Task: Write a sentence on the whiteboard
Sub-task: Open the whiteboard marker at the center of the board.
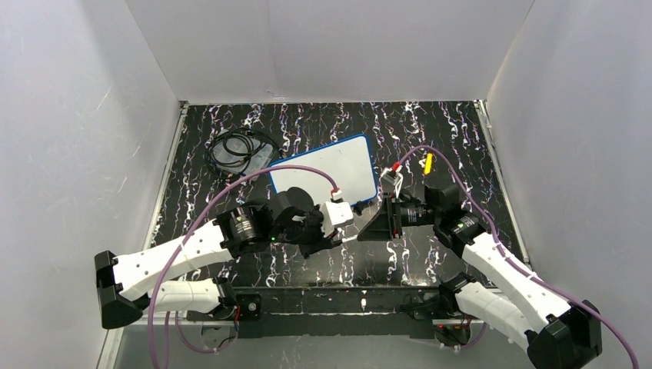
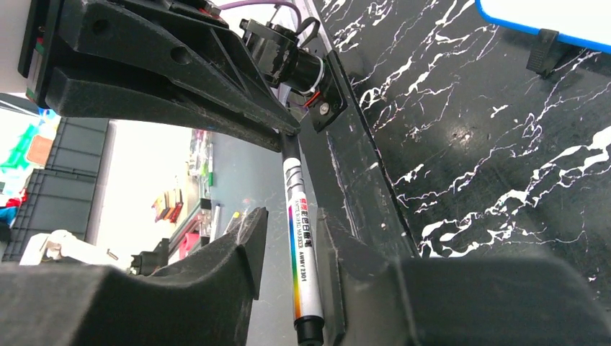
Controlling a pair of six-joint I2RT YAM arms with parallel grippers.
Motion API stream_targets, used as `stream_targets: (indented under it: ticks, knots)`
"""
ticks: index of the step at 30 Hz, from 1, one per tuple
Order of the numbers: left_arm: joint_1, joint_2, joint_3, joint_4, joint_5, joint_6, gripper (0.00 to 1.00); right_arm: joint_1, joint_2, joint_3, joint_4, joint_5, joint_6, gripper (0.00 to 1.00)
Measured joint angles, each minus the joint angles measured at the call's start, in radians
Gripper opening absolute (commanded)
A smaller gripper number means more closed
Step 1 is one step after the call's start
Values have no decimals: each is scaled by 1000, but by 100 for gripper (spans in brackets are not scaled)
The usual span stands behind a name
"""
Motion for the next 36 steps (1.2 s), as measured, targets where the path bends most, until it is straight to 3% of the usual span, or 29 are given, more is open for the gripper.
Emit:
stream_targets:
  ticks: [5, 8, 12, 14, 17, 18, 22, 25, 31, 36]
  knots:
    - [0, -1, 0, 1, 1, 0, 0, 2, 0, 0, 33, 0, 12, 21]
    - [0, -4, 0, 1, 3, 0, 2, 2, -1, 0, 44, 0, 18, 4]
    - [0, -11, 0, 3, 8, -5, 43, 3, -3, 0, 51, -1, 21, 1]
    - [0, -12, 0, 11, 13, -10, 51, 3, -9, 0, 60, -3, 24, 1]
    - [0, -12, 0, 28, 23, -21, 53, 5, -18, 0, 73, -5, 26, 1]
    - [0, -12, 0, 32, 26, -24, 52, 5, -20, 0, 76, -7, 26, 1]
    - [0, -6, 0, 32, 41, -26, 18, 8, -23, 0, 84, -15, 27, 1]
    - [0, 0, 0, 35, 54, -25, 3, 8, -28, 0, 88, -22, 28, 1]
    - [0, 2, -3, 45, 79, -27, 0, 7, -47, 1, 85, -35, 17, 1]
    - [0, -19, -60, 106, 79, -47, 0, 8, -51, 47, -45, -18, -61, 1]
